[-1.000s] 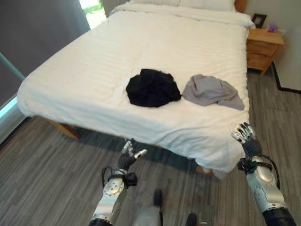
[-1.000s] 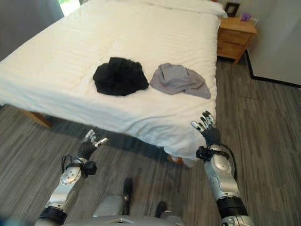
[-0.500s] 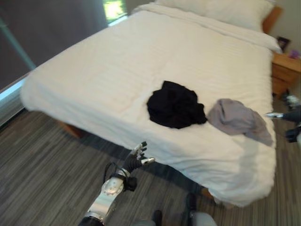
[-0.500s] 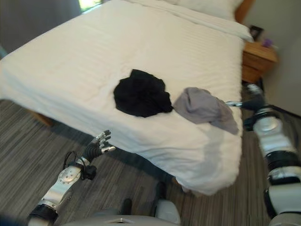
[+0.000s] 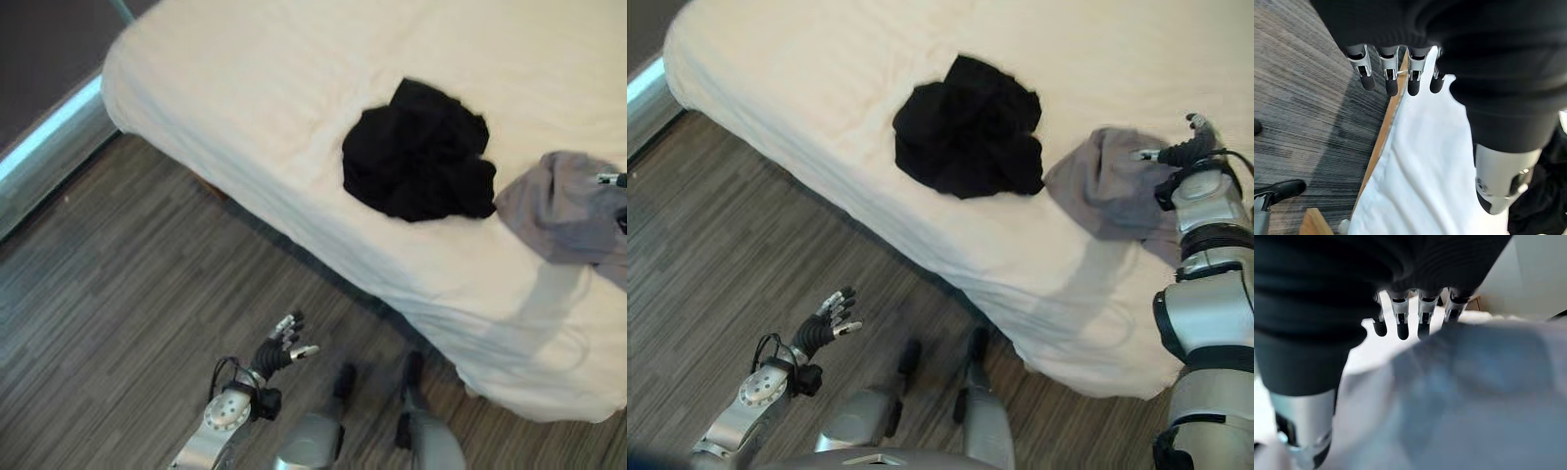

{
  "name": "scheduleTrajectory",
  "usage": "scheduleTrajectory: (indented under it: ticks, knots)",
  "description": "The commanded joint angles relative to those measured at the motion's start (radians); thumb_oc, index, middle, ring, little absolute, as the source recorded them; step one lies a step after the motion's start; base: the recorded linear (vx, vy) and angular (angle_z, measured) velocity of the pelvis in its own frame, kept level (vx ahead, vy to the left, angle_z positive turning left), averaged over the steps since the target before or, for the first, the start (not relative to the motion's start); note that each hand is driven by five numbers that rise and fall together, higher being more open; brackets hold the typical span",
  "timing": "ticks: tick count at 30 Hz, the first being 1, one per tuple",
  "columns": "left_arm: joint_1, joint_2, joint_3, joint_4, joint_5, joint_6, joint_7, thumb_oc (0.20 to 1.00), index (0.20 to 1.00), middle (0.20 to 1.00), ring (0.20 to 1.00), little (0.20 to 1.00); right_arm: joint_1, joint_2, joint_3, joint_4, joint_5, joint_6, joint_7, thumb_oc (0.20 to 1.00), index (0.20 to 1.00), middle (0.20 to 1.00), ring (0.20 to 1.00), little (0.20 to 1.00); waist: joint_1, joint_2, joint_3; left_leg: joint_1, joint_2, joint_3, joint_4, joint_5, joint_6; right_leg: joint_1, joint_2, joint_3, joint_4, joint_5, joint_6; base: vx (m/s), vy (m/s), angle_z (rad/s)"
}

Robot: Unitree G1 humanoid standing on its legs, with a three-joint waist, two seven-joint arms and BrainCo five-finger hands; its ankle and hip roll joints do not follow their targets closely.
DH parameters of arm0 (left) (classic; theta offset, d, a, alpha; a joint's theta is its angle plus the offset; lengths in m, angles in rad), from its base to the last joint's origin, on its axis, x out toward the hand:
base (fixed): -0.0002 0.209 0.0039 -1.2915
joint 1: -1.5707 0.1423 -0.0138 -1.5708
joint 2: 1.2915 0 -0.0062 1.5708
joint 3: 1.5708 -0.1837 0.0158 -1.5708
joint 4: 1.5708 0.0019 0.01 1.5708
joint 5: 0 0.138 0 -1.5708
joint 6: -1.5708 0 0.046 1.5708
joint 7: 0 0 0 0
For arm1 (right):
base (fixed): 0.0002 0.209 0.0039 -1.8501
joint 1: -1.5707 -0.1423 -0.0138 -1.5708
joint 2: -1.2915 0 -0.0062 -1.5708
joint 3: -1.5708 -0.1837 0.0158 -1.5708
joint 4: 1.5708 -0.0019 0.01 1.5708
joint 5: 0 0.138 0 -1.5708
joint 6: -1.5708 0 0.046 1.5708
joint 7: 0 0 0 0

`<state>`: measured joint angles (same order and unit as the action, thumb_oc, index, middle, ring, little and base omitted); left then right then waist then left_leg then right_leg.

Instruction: Pick up bed clothes into laundry basket.

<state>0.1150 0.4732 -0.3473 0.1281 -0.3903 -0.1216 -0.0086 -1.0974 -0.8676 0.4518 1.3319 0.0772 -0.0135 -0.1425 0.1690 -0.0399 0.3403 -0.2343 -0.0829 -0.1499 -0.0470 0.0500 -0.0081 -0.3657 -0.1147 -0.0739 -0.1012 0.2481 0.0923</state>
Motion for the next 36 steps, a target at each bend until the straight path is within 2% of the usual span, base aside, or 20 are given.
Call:
scheduleTrajectory:
  ticks: [1,6,7,10,12,13,14,15,18,20,21,22,24,27,29,31,33,34,35,36]
  knots:
    - [-0.047,0.000,-0.012,-0.119,-0.028,-0.042,0.027,1.000,1.000,1.000,1.000,1.000,-0.080,-0.049,0.090,0.037,-0.044,0.004,-0.021,1.000,1.000,1.000,1.000,1.000,0.012,0.039,0.081,-0.065,0.065,-0.021,-0.040,0.065,-0.058,0.062,0.002,-0.028,0.014,-0.091,0.047,-0.07,-0.033,-0.04]
    - [-0.105,-0.034,-0.032,-0.102,-0.006,-0.044,0.034,1.000,1.000,1.000,1.000,1.000,0.022,-0.018,0.069,0.076,-0.134,0.006,-0.014,1.000,1.000,1.000,1.000,1.000,0.016,0.066,0.110,-0.106,0.063,-0.024,-0.040,0.079,-0.072,0.023,0.003,-0.037,0.014,-0.089,0.052,-0.01,-0.005,-0.01]
    - [-0.112,-0.033,-0.021,-0.099,0.004,-0.049,0.037,1.000,1.000,1.000,1.000,1.000,0.058,0.004,0.075,0.058,-0.166,0.003,-0.004,0.200,0.200,0.200,0.200,0.200,0.010,0.066,0.112,-0.106,0.063,-0.018,-0.040,0.078,-0.074,0.021,0.006,-0.033,0.014,-0.089,0.053,0.07,0.050,0.05]
    - [-0.150,-0.017,0.040,-0.114,0.016,-0.064,0.065,1.000,1.000,1.000,1.000,1.000,0.244,0.060,0.075,-0.112,-0.212,-0.015,0.007,0.200,0.200,0.200,0.200,0.200,-0.041,0.051,0.109,-0.076,0.063,0.008,-0.040,0.065,-0.073,0.039,0.010,-0.010,0.014,-0.093,0.052,0.08,0.067,-0.03]
    - [-0.160,0.002,0.066,-0.147,0.026,-0.065,0.072,1.000,1.000,1.000,1.000,1.000,0.315,0.058,0.049,-0.183,-0.212,-0.015,0.009,0.200,0.200,0.200,0.200,0.200,-0.056,0.045,0.106,-0.061,0.062,0.014,-0.040,0.059,-0.072,0.050,0.011,-0.003,0.014,-0.097,0.050,0.06,0.036,-0.15]
    - [-0.194,0.042,0.115,-0.221,0.031,-0.077,0.089,1.000,1.000,1.000,1.000,1.000,0.430,0.048,-0.018,-0.284,-0.189,-0.020,0.008,0.200,0.200,0.200,0.200,0.200,-0.081,0.042,0.098,-0.034,0.064,0.023,-0.040,0.043,-0.071,0.071,0.011,0.001,0.014,-0.106,0.049,0.04,0.022,-0.20]
    - [-0.194,0.044,0.114,-0.222,0.031,-0.077,0.089,1.000,1.000,1.000,1.000,1.000,0.434,0.048,-0.022,-0.287,-0.189,-0.019,0.008,0.200,0.200,0.200,0.200,0.200,-0.080,0.040,0.097,-0.037,0.063,0.023,-0.040,0.047,-0.071,0.068,0.009,0.001,0.014,-0.103,0.050,0.10,0.046,-0.19]
    - [-0.303,0.128,0.156,-0.269,0.061,-0.094,0.109,1.000,1.000,1.000,1.000,1.000,0.572,0.045,-0.104,-0.380,-0.150,-0.032,0.018,0.200,0.200,0.200,0.200,0.200,-0.110,0.037,0.078,-0.008,0.067,0.034,-0.040,0.030,-0.072,0.093,0.007,0.004,0.014,-0.112,0.051,0.06,0.033,-0.06]
    - [-0.524,0.190,0.166,-0.237,0.150,-0.094,0.185,1.000,1.000,1.000,1.000,1.000,0.746,0.061,-0.204,-0.482,-0.132,-0.029,0.041,0.200,0.200,0.200,0.200,0.200,-0.146,0.032,0.045,0.018,0.069,0.043,-0.040,0.018,-0.071,0.119,0.002,0.000,0.014,-0.121,0.055,0.06,0.003,0.00]
    - [-0.788,0.170,0.118,-0.095,0.230,-0.052,0.260,1.000,1.000,1.000,1.000,1.000,0.866,0.119,-0.265,-0.492,-0.125,-0.015,0.049,0.200,0.200,0.200,0.200,0.200,-0.178,0.027,0.014,0.035,0.071,0.050,-0.040,0.010,-0.071,0.136,0.001,-0.006,0.014,-0.129,0.058,0.03,-0.039,0.03]
    - [-0.795,0.170,0.113,-0.091,0.231,-0.053,0.261,1.000,1.000,1.000,1.000,1.000,0.868,0.120,-0.270,-0.493,-0.125,-0.015,0.049,0.200,0.200,0.200,0.200,0.200,-0.176,0.026,0.015,0.032,0.070,0.049,-0.040,0.015,-0.070,0.133,-0.001,-0.006,0.014,-0.125,0.058,0.03,-0.046,0.04]
    - [-0.933,0.156,0.069,0.020,0.271,-0.015,0.266,1.000,1.000,1.000,1.000,1.000,0.911,0.161,-0.277,-0.508,-0.128,-0.002,0.055,0.200,0.200,0.200,0.200,0.200,-0.199,0.021,-0.004,0.039,0.072,0.057,-0.040,0.013,-0.068,0.138,-0.001,-0.006,0.014,-0.127,0.061,0.00,-0.030,-0.05]
    - [-1.102,0.143,-0.005,0.207,0.238,0.016,0.269,1.000,1.000,1.000,1.000,1.000,0.952,0.207,-0.272,-0.507,-0.119,0.009,0.065,0.200,0.200,0.200,0.200,0.200,-0.223,0.018,-0.018,0.053,0.075,0.069,-0.040,0.010,-0.065,0.146,0.001,0.001,0.014,-0.126,0.064,0.01,-0.020,-0.10]
    - [-1.245,0.170,-0.067,0.358,0.256,0.041,0.282,1.000,1.000,1.000,1.000,1.000,0.976,0.238,-0.262,-0.510,-0.113,0.014,0.075,0.200,0.200,0.200,0.200,0.200,-0.234,0.016,-0.028,0.061,0.077,0.079,-0.040,0.008,-0.062,0.150,0.004,0.008,0.014,-0.125,0.065,0.01,-0.002,-0.30]
    - [-1.452,0.184,-0.199,0.673,0.315,0.086,0.308,1.000,1.000,1.000,1.000,1.000,0.973,0.291,-0.213,-0.480,-0.086,0.007,0.081,0.200,0.200,0.200,0.200,0.200,-0.259,0.010,-0.038,0.077,0.084,0.095,-0.040,0.004,-0.058,0.158,0.010,0.021,0.014,-0.124,0.066,0.00,-0.009,-0.32]
    - [-1.490,0.187,-0.226,0.727,0.321,0.085,0.316,1.000,1.000,1.000,1.000,1.000,0.967,0.304,-0.203,-0.479,-0.081,0.005,0.081,0.200,0.200,0.200,0.200,0.200,-0.263,0.004,-0.040,0.074,0.083,0.101,-0.040,0.009,-0.057,0.152,0.009,0.025,0.014,-0.118,0.067,-0.02,0.004,-0.25]
    - [-1.639,0.222,-0.351,0.977,0.454,0.131,0.293,1.000,1.000,1.000,1.000,1.000,0.962,0.317,-0.163,-0.499,-0.059,-0.008,0.093,0.200,0.200,0.200,0.200,0.200,-0.287,-0.008,-0.047,0.074,0.091,0.123,-0.040,0.008,-0.055,0.140,0.016,0.044,0.014,-0.108,0.071,-0.03,0.009,-0.39]
    - [-1.647,0.219,-0.357,0.985,0.453,0.128,0.293,1.000,1.000,1.000,1.000,1.000,0.960,0.321,-0.164,-0.498,-0.059,-0.009,0.092,0.200,0.200,0.200,0.200,0.200,-0.284,-0.011,-0.045,0.074,0.091,0.124,-0.040,0.008,-0.055,0.140,0.017,0.045,0.014,-0.108,0.071,-0.02,0.007,-0.36]
    - [-1.734,0.236,-0.476,1.136,0.638,0.184,0.284,1.000,1.000,1.000,1.000,1.000,0.953,0.320,-0.142,-0.500,-0.049,-0.022,0.100,0.200,0.200,0.200,0.200,0.200,-0.303,-0.024,-0.047,0.076,0.099,0.141,-0.040,0.007,-0.057,0.131,0.024,0.059,0.014,-0.102,0.072,-0.01,0.005,-0.22]
    - [-1.769,0.232,-0.528,1.174,0.743,0.226,0.305,1.000,1.000,1.000,1.000,1.000,0.954,0.324,-0.128,-0.503,-0.048,-0.024,0.098,0.200,0.200,0.200,0.200,0.200,-0.314,-0.033,-0.049,0.076,0.104,0.150,-0.040,0.005,-0.058,0.126,0.028,0.068,0.014,-0.098,0.073,0.00,0.004,-0.24]
